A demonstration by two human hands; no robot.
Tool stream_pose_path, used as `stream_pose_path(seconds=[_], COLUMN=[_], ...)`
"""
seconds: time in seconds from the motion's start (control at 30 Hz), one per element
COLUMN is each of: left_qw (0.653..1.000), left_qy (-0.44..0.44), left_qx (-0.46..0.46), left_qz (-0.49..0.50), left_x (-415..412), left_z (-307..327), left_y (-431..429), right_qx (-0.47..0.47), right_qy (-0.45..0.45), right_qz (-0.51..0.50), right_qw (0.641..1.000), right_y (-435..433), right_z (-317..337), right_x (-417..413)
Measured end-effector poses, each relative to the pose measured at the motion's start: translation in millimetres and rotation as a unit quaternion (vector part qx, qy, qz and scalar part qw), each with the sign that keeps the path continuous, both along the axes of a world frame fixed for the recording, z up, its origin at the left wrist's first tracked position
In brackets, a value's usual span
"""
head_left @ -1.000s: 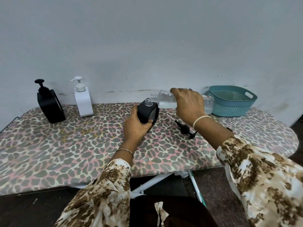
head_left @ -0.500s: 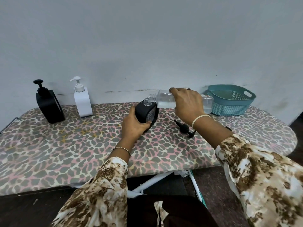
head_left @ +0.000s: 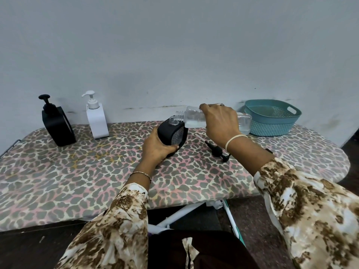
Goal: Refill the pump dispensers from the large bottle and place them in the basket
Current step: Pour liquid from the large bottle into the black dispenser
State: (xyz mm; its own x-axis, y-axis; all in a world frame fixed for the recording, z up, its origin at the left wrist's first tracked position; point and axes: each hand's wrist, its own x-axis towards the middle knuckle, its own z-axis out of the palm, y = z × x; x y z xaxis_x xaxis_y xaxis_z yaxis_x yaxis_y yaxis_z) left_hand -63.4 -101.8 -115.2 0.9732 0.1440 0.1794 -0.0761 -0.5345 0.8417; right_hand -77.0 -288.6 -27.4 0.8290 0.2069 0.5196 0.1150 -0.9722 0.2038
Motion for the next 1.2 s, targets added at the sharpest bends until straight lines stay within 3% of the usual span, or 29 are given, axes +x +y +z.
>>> stream_pose_path(seconds=[1.2], left_qw=[1.000], left_qy=[0.007], left_qx=[-0.013], left_qz=[0.003], left_x=[-1], left_z=[1], left_y=[-1], right_qx=[-0.013], right_qy=[0.065], right_qz=[-0.022], right_qw=[0.998], right_y=[8], right_z=[20], right_x=[-8])
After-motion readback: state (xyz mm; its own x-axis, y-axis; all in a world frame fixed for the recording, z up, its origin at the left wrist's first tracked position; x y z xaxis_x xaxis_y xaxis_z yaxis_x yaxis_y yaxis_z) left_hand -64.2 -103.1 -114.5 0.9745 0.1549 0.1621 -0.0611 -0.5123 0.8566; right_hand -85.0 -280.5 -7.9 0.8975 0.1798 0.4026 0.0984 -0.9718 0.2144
